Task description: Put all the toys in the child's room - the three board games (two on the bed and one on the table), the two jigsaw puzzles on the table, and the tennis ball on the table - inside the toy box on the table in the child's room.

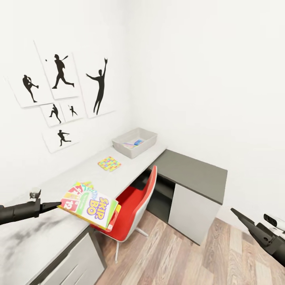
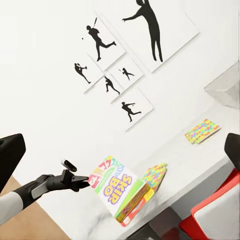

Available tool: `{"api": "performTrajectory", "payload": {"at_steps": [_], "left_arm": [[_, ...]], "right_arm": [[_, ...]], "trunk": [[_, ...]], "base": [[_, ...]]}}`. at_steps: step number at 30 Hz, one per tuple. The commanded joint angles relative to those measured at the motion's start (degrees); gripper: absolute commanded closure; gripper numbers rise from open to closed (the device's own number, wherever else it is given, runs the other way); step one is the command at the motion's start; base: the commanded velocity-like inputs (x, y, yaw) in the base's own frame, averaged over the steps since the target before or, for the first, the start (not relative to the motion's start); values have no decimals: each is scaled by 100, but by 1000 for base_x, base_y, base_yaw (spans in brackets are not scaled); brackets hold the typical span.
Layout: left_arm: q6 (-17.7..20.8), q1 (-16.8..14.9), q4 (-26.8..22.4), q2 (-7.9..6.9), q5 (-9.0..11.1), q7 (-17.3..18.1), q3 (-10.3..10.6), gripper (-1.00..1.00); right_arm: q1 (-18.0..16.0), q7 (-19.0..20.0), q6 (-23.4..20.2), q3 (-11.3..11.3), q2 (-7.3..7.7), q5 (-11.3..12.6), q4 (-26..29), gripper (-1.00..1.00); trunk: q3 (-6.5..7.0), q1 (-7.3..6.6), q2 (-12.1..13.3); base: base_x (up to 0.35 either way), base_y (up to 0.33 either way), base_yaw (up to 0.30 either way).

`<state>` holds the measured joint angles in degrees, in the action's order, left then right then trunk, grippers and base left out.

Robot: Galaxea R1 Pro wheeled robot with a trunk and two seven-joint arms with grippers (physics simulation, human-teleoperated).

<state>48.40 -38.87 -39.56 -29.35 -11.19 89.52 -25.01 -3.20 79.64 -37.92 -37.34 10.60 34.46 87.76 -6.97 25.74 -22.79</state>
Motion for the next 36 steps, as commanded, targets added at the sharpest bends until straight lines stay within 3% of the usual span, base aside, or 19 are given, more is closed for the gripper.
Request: {"api": "performTrajectory", "payload": {"at_steps": [1,10,25,36], "left_arm": [[56,-7,-7,6,-50,48,-25,100],[56,-7,-7,7,-50,48,-31,100],[26,-7,-7,17,-50,48,-40,100],[21,-7,-7,-11,-48,48,-67,100]], "right_arm": [[-5,5,-53,-2,-1,16,-4,-100],[-5,-15,-68,-2,-7,17,-4,-100],[-5,-19,-61,-2,-5,16,-68,-100],[-5,-19,-57,0,-38,-8,-83,-100]], "trunk": [[-12,4,-13],[-2,4,-13],[75,4,-13],[83,4,-13]], "base": [[81,-331,0],[176,-294,-39],[234,-264,-206],[302,-69,-34]]}}
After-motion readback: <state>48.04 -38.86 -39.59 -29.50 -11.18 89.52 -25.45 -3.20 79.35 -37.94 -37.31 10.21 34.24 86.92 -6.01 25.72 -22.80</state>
